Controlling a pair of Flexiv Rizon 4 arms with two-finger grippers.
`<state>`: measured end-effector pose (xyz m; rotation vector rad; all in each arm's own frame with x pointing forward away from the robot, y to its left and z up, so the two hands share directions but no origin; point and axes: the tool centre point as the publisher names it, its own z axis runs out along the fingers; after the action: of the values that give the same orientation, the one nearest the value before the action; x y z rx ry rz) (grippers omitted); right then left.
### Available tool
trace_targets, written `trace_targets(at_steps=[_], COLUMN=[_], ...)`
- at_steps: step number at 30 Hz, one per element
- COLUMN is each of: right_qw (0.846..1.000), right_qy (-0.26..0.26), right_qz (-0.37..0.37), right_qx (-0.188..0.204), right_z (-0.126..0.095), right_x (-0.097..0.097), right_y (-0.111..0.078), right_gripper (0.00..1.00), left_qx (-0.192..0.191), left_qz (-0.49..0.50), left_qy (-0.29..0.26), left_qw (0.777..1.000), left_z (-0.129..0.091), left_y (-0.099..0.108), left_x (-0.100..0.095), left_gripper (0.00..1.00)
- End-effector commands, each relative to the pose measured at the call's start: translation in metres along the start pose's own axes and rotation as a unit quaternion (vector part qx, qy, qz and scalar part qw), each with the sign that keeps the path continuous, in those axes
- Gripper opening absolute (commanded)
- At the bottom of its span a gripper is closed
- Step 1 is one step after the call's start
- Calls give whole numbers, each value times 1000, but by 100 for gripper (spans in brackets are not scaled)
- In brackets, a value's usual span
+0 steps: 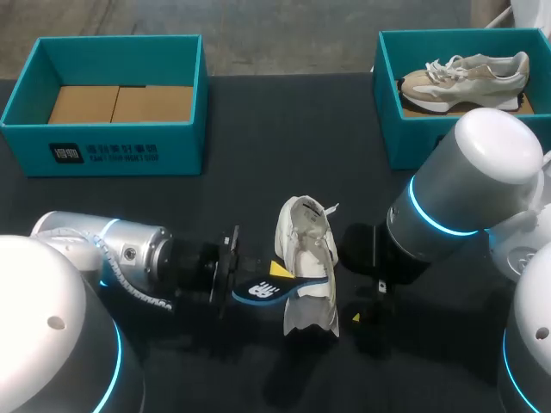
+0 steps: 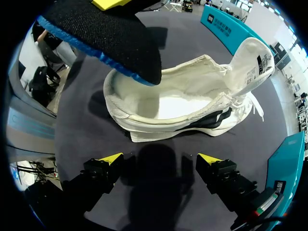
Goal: Take the shoe out of the shoebox, open the shoe tongue, remove and reinsert the insole, then place the shoe into the shoebox
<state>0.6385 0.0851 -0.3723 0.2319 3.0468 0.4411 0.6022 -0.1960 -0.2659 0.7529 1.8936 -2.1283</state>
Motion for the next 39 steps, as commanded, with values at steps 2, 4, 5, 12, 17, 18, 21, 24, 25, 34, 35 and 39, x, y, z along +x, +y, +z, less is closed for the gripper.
trace_targets(at_steps=[2, 4, 5, 12, 17, 18, 21, 24, 25, 34, 35, 39], right_qw=[1000, 1000, 1000, 1000, 1000, 1000, 1000, 1000, 1000, 1000, 1000, 1000], right_qy=[-1, -1, -1, -1, -1, -1, -1, -1, -1, -1, -1, -1], right_qz=[0, 0, 0, 0, 0, 0, 0, 0, 0, 0, 0, 0], right_qx=[-1, -1, -1, -1, -1, -1, -1, -1, -1, -1, -1, -1], right_z=[2, 2, 2, 2, 2, 2, 2, 2, 2, 2, 2, 2], right_x=[1, 1, 1, 1, 1, 1, 1, 1, 1, 1, 1, 1], right_y=[0, 0, 0, 0, 0, 0, 0, 0, 0, 0, 0, 0], right_gripper=[100, 100, 100, 100, 100, 100, 100, 100, 100, 100, 100, 100], left_qx=[-1, -1, -2, 0, -1, -1, -3, -9, -10, -19, -19, -26], left_qz=[0, -1, 0, 10, 7, 7, 3, 2, 0, 10, 11, 15], left_qy=[1, 2, 2, 9, 7, 7, 3, 3, 5, 12, 12, 8], left_qw=[1000, 1000, 1000, 1000, 1000, 1000, 1000, 1000, 1000, 1000, 1000, 1000], left_z=[1, 2, 3, 9, 10, 10, 12, 15, 16, 20, 20, 22], left_y=[0, 0, 0, -8, -9, -9, -10, -11, -11, -14, -13, -11], left_x=[0, 0, 1, 3, 5, 6, 7, 11, 12, 16, 16, 15], left_gripper=[0, 0, 0, 0, 0, 0, 0, 0, 0, 0, 0, 0])
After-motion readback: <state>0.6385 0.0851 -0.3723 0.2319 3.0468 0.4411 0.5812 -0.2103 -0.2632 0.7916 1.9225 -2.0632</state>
